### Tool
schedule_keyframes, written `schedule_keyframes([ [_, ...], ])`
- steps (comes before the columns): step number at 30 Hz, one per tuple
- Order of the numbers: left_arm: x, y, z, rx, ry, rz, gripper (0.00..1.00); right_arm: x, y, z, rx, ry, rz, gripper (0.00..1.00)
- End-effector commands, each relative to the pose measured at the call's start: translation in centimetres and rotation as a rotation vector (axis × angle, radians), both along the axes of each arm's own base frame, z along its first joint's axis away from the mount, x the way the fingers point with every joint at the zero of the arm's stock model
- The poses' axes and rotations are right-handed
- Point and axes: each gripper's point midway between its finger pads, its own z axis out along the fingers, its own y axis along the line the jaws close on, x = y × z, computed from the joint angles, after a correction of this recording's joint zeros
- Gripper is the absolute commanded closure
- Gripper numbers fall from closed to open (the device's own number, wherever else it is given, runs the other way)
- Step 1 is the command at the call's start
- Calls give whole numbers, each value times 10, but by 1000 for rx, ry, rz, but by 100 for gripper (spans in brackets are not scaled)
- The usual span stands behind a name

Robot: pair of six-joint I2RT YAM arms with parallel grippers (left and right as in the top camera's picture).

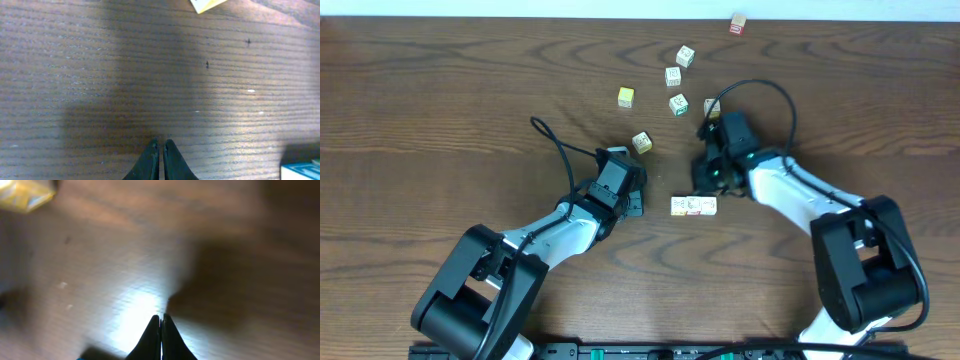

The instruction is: Lift 3 blocks

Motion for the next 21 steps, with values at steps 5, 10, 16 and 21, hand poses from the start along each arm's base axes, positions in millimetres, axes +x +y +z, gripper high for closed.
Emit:
schedule_keyframes([
  [5,-3,3,-7,48,8,-64,92,12,-68,4,-70,64,-137,99],
  [10,0,-18,2,-41,-20,-139,93,-16,-94,-5,-101,202,-187,99],
  [16,-2,-34,8,-102,-27,-187,93,-62,-76,-16,-72,363,-131,99],
  [21,-10,-43,7,-102,-19,-215,93,-74,-52,-22,-47,372,-77,99],
])
